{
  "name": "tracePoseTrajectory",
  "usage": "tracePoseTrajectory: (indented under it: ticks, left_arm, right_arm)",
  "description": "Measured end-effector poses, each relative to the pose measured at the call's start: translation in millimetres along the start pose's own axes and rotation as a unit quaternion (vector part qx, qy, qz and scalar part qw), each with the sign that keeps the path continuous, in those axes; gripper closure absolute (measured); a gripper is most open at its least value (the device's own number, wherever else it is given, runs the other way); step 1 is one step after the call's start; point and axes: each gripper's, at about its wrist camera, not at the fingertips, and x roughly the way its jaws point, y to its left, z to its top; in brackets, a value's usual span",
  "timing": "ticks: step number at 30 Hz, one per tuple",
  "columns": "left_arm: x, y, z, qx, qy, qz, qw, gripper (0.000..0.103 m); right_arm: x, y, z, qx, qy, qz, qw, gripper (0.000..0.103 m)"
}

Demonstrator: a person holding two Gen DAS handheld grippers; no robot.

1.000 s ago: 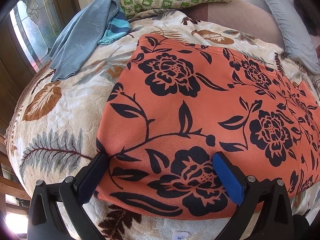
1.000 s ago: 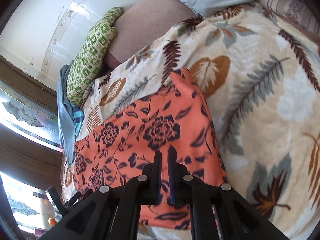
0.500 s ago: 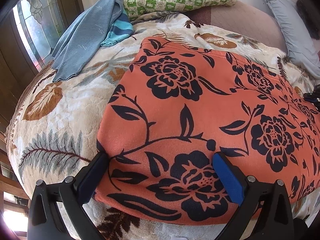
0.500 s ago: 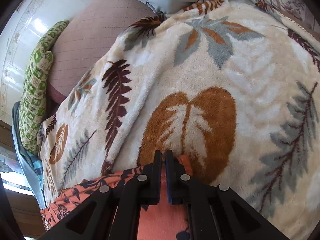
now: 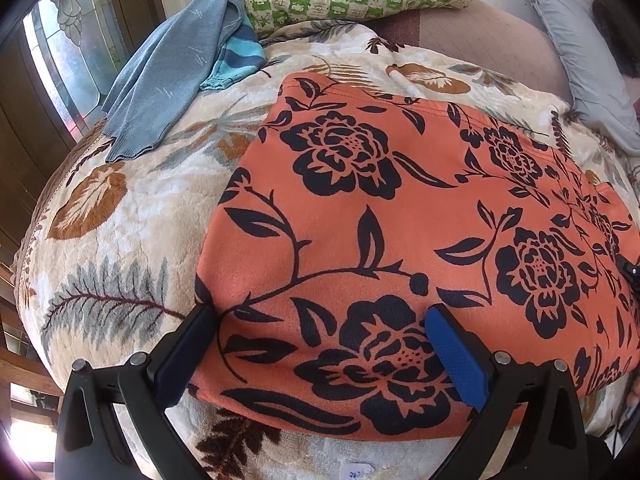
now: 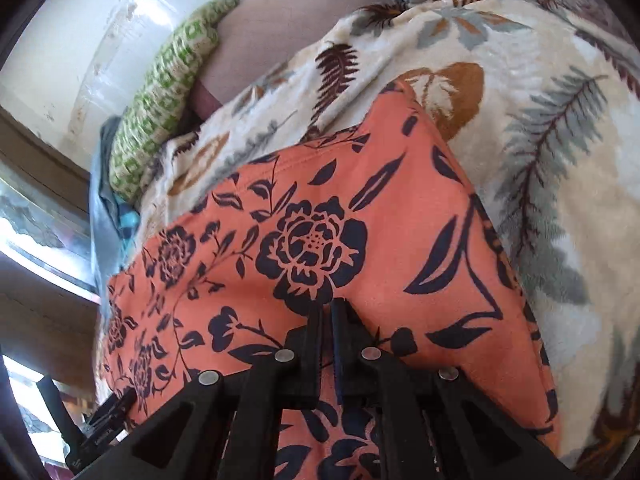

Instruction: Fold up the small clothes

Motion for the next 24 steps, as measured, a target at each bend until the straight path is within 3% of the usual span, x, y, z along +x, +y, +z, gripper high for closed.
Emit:
tracePoseTrajectory:
  ticks: [3,6,7,9,12,18,24]
  left_arm:
    - [-29.1,8.6,19.6,-0.021,-0.028,-0.031,0.9989,0.000]
    - [-45.8,17.9,56.2,-0.033,-0.066,-0.025,0.9970,0.000]
    - [-38.9,19.9,70.2,-0.032,-0.054,-0.009,0.9980,0.000]
    - [-6.8,21.7,93.7,-0.026,0.008,0.030,0.9992,0.000]
    - [50.1,30.5,109.2,-0.034,0.085,0.059,0.9941,0.000]
    - [100.6,46.8,133.6,-0.084,0.110,0.042,0.9895,0.000]
    - [100.8,59.5,148.0,-0.118,0.102,0.033,0.9872,0.000]
  right_arm:
    - [-4.9,18.3,-20.7,-0.147,-0.047,-0.023,0.988,0.097]
    - [-5.0,16.4,-18.0,-0.132,-0.046,-0.020,0.990,0.097]
    - [-5.6,14.2,-17.9,-0.127,-0.047,-0.014,0.991,0.097]
    - [-7.6,11.5,-18.3,-0.120,-0.047,-0.005,0.992,0.097]
    - [-8.4,11.4,-18.0,-0.122,-0.048,-0.007,0.991,0.097]
    - [-4.9,9.9,-16.8,-0.116,-0.048,0.002,0.992,0.097]
    - [-6.0,8.3,-17.8,-0.113,-0.050,0.006,0.992,0.097]
